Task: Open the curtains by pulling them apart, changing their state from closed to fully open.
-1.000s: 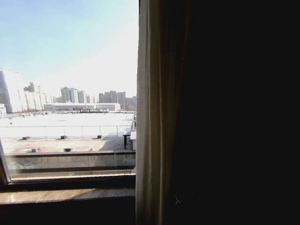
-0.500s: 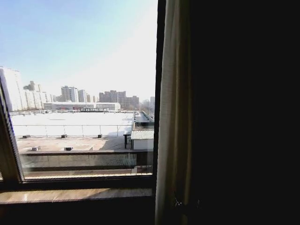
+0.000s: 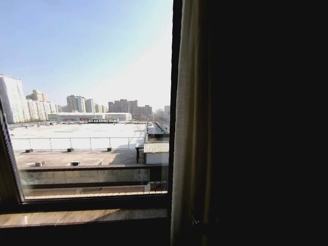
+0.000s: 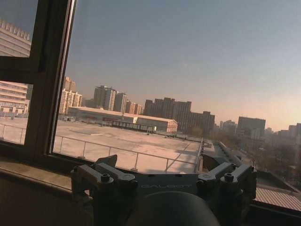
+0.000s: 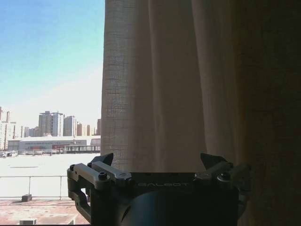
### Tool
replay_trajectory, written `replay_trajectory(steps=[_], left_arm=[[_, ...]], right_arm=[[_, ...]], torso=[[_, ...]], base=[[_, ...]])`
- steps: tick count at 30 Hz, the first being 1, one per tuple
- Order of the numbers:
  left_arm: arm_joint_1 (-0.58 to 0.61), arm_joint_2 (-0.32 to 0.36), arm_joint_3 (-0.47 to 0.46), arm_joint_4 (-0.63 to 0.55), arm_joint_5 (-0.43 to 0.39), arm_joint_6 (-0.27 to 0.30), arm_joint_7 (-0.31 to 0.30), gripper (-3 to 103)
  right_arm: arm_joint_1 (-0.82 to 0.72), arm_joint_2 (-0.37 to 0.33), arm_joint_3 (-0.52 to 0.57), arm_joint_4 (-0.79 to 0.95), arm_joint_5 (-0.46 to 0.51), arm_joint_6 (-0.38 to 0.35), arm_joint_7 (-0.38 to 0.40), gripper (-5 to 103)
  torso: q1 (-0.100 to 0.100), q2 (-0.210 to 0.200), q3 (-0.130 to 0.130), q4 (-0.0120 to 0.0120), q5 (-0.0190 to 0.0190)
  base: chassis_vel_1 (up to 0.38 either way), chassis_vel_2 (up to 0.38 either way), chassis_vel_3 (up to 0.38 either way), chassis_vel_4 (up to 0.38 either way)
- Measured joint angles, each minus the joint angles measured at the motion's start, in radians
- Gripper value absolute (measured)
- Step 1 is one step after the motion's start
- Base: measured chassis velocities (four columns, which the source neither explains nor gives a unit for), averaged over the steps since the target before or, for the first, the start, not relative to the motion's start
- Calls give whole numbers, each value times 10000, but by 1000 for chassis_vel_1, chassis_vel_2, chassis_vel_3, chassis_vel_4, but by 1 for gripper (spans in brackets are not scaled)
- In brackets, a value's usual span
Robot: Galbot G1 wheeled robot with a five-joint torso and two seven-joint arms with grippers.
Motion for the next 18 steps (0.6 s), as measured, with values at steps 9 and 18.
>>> replay_trajectory(steps=[9, 18], left_arm=[[3, 4, 25, 1, 7, -5, 10, 100], [29, -50, 78, -103, 144, -5, 13, 100]], right_arm=[[-237, -53, -47, 247, -42, -122, 106, 100], [-384, 6, -215, 471, -368, -523, 416, 100]], torso=[[3, -1, 2, 1, -2], [6, -5, 2, 1, 2]], base=[[-177, 316, 171, -305], [-93, 140, 80, -152]])
